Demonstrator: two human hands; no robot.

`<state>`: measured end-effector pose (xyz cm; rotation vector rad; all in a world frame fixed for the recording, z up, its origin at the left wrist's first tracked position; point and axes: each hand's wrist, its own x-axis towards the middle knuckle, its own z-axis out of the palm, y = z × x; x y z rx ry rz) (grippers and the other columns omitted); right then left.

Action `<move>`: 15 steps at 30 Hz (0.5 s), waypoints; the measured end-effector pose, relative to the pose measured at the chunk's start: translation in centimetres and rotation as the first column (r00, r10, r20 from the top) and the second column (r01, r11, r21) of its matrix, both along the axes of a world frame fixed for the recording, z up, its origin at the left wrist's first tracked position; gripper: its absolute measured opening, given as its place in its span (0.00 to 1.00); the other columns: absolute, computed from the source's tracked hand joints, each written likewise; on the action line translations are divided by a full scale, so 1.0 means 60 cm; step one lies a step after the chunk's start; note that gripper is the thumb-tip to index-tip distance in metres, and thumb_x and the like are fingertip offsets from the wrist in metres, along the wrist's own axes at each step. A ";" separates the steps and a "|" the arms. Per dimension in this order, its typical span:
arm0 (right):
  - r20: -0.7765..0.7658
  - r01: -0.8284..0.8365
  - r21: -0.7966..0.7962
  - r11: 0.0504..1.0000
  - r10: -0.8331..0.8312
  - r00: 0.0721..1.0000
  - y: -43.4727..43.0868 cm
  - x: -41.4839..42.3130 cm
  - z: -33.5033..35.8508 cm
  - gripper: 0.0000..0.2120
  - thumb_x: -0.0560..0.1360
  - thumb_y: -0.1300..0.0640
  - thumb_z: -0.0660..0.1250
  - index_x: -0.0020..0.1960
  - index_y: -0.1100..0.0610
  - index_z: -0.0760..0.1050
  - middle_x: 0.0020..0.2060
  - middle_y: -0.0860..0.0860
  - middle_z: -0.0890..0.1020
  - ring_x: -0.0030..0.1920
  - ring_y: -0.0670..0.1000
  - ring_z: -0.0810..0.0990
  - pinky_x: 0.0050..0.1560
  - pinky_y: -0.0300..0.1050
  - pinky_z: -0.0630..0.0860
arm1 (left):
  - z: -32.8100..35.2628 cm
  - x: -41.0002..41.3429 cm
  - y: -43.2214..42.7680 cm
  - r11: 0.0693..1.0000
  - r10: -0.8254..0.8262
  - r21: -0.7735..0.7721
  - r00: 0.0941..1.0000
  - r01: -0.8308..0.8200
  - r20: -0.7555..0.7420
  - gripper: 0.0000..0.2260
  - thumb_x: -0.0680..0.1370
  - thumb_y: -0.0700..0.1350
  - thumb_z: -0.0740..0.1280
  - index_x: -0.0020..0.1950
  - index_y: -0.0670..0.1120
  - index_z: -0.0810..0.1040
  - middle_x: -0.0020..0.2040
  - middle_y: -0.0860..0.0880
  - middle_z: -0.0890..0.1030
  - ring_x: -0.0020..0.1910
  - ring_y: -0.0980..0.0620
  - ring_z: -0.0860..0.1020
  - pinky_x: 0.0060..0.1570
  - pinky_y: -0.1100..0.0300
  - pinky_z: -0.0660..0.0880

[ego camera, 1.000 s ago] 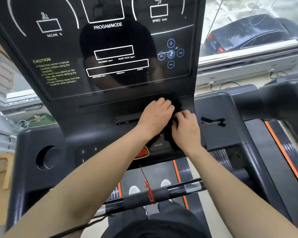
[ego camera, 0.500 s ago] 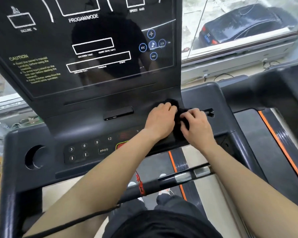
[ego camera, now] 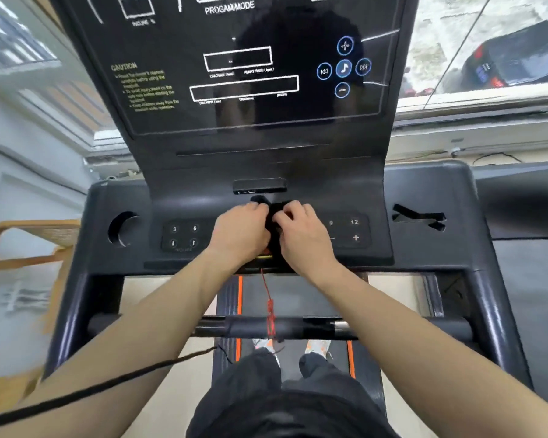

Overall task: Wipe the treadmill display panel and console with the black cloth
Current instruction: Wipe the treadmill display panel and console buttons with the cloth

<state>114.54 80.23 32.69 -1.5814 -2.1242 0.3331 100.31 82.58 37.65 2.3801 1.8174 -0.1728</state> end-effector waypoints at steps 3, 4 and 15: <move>0.009 -0.136 -0.030 0.990 0.136 0.991 0.005 -0.086 0.003 0.08 0.71 0.63 0.71 0.50 0.59 0.79 0.50 0.58 0.78 0.47 0.60 0.75 0.42 0.55 0.79 | -0.016 -0.095 -0.026 0.982 0.174 0.068 0.984 -0.176 0.037 0.08 0.75 0.41 0.63 0.53 0.43 0.75 0.51 0.43 0.79 0.51 0.39 0.78 0.40 0.48 0.74; -0.003 -0.180 -0.050 0.982 0.180 0.984 0.009 -0.118 0.010 0.08 0.72 0.61 0.71 0.51 0.59 0.79 0.52 0.58 0.77 0.49 0.61 0.75 0.44 0.56 0.80 | -0.021 -0.131 -0.034 0.965 0.239 0.103 0.970 -0.242 0.045 0.07 0.76 0.40 0.63 0.53 0.42 0.75 0.51 0.41 0.78 0.50 0.38 0.77 0.41 0.45 0.76; 0.032 -0.120 -0.003 0.993 0.120 0.992 -0.014 -0.062 0.011 0.12 0.74 0.62 0.69 0.58 0.58 0.81 0.59 0.57 0.78 0.57 0.62 0.76 0.46 0.54 0.80 | -0.038 -0.115 -0.062 0.976 0.170 0.103 0.964 -0.194 0.206 0.12 0.74 0.42 0.64 0.57 0.44 0.77 0.53 0.42 0.78 0.51 0.38 0.77 0.46 0.46 0.75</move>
